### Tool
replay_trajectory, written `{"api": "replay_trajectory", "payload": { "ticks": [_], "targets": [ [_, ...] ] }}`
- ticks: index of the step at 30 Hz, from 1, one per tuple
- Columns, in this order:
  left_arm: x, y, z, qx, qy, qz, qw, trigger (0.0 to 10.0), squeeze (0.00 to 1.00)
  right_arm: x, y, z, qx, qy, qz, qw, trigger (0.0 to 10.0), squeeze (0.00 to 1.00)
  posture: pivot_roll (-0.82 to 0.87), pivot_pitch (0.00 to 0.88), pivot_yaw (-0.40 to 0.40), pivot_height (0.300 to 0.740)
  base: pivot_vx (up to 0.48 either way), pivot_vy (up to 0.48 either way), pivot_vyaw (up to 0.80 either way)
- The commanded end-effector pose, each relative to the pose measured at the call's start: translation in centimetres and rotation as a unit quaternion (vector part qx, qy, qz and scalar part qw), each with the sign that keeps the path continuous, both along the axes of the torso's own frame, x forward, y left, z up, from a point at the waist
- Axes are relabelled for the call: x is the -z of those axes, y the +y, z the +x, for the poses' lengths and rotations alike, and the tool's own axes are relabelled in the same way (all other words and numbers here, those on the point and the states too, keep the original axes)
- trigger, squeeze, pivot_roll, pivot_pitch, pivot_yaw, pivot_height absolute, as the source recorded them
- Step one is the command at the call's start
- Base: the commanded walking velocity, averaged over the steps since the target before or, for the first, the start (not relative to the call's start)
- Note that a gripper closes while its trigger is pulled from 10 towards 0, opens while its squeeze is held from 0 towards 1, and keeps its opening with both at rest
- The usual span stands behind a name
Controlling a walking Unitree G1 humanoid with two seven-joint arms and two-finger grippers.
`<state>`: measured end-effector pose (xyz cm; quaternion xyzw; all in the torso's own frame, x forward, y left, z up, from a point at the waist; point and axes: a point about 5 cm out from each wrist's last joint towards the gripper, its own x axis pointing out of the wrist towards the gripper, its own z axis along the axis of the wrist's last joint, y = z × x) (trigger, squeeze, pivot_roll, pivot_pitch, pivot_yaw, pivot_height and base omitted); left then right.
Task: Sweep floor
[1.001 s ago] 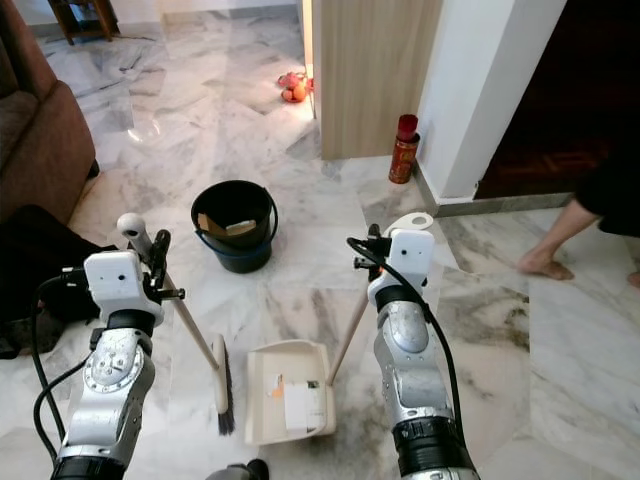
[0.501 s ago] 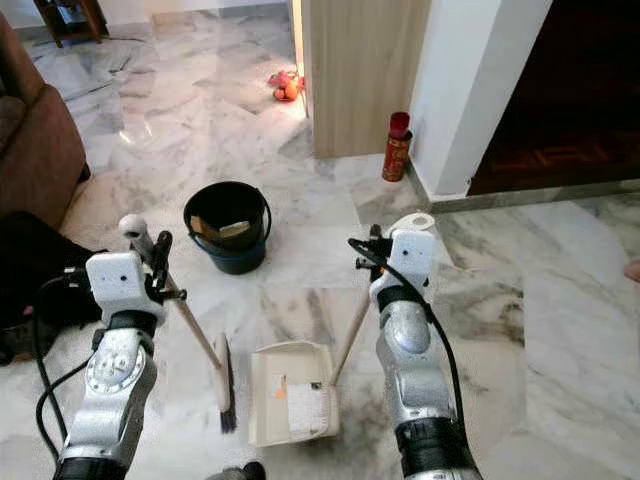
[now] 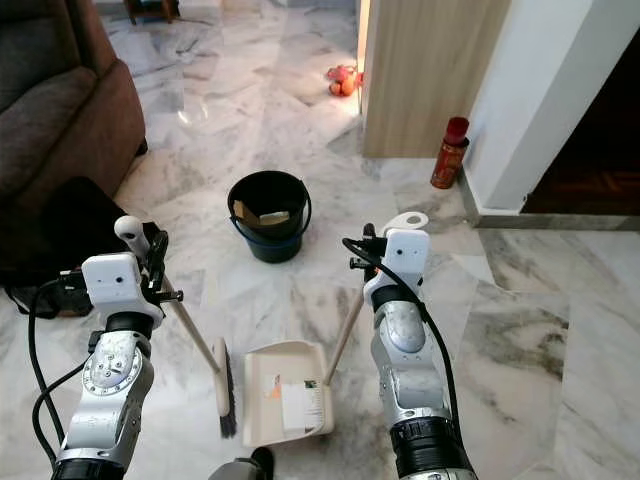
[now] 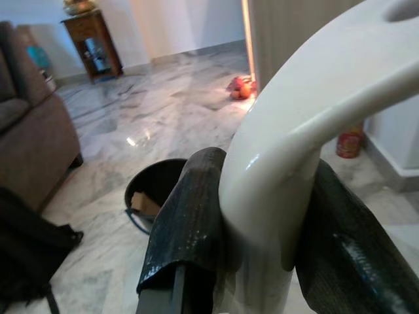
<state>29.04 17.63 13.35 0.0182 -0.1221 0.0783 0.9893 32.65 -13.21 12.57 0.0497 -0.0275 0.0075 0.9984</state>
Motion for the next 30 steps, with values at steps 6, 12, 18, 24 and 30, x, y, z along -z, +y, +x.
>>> {"api": "replay_trajectory", "payload": {
  "ticks": [6,12,18,24,30],
  "targets": [
    [-1.01,0.01,-0.02,-0.003,-0.02,-0.002,1.0,10.0,0.0,-1.33,0.09,0.08,-0.005,-0.028,-0.006,1.0,10.0,0.0,0.11,0.121,0.023,0.74,0.0,0.236,0.67],
    [-1.03,0.02,-0.03,-0.004,-0.02,-0.002,1.0,10.0,0.0,-1.16,-0.07,0.04,-0.001,-0.024,0.011,1.0,10.0,0.0,0.11,0.123,0.022,0.74,0.0,0.295,0.27],
    [-1.07,0.13,-0.04,-0.006,-0.02,-0.002,1.0,10.0,0.0,-1.18,-0.01,0.1,-0.003,-0.023,0.008,1.0,10.0,0.0,0.11,0.126,0.022,0.74,0.0,0.322,0.0],
    [-1.12,0.2,-0.05,-0.007,-0.021,0.0,1.0,10.0,0.0,-1.16,0.06,0.08,-0.003,-0.023,0.008,1.0,10.0,0.0,0.11,0.127,0.023,0.74,0.0,0.328,0.0],
    [-1.09,0.41,0.0,-0.017,-0.015,0.018,1.0,10.0,0.0,-1.11,0.16,0.03,-0.007,-0.022,0.008,1.0,10.0,0.0,0.11,0.127,0.023,0.74,0.0,0.318,0.0]
  ]
}}
